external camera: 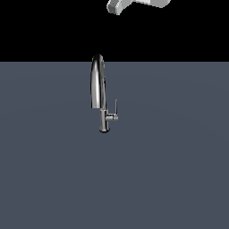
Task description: Turn on the faucet by rotating a designated handle.
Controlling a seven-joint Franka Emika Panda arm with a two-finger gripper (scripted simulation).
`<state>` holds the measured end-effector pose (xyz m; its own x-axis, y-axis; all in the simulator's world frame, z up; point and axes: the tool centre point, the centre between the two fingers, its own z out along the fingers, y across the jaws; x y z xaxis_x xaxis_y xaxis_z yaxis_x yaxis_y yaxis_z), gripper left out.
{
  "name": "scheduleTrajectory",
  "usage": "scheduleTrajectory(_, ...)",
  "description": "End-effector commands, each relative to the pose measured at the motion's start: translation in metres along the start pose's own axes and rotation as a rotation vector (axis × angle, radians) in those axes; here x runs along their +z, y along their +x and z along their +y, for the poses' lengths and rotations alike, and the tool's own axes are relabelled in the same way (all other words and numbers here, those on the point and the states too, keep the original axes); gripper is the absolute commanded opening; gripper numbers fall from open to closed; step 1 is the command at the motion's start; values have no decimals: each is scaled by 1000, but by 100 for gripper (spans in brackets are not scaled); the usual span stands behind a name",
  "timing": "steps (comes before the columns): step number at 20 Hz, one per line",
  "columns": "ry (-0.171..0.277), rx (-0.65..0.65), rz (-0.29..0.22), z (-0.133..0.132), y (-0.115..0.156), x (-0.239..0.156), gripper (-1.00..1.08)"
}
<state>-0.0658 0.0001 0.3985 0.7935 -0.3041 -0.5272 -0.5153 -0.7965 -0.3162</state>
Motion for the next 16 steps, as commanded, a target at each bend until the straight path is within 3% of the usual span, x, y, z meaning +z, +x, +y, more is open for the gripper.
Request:
scheduleTrajectory(1,42,41,-41,-1,17,4,-100)
scheduleTrajectory(16,314,305,-307,3,123,43,-100)
